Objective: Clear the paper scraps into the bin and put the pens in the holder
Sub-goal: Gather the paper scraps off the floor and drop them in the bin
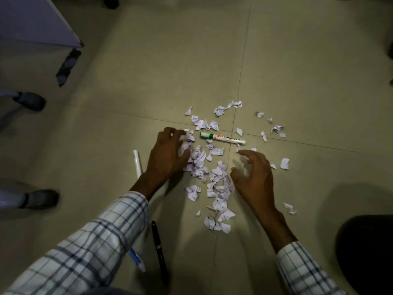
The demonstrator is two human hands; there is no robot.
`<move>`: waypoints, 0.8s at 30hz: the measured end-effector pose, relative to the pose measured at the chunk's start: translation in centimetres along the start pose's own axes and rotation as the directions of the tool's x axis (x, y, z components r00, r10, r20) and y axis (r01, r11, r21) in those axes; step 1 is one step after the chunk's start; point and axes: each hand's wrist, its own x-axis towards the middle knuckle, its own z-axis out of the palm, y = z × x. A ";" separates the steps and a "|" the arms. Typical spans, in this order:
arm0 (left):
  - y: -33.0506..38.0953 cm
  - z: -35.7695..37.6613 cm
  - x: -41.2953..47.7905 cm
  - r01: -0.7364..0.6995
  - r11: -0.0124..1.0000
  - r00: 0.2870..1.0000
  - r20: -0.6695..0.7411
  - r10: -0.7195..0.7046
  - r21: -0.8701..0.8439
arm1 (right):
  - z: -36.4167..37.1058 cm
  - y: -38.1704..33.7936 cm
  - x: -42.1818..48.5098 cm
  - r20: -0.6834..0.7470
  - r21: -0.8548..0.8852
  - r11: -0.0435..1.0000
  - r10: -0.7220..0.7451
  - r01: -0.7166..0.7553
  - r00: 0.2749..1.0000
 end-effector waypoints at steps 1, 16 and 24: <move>0.0 -0.1 0.4 0.010 1.000 0.999 0.040 -0.010 0.010 | -0.7 0.5 0.5 -0.039 -0.012 1.000 0.005 -0.005 0.999; 3.4 2.1 -2.7 -0.199 0.970 0.967 0.132 0.217 -0.136 | 0.1 2.6 0.1 0.176 -0.067 0.989 -0.118 0.131 0.977; 3.2 0.4 -1.9 -0.193 0.980 0.850 0.491 0.190 -0.046 | -0.9 1.5 2.1 0.495 -0.134 0.969 -0.116 0.207 0.861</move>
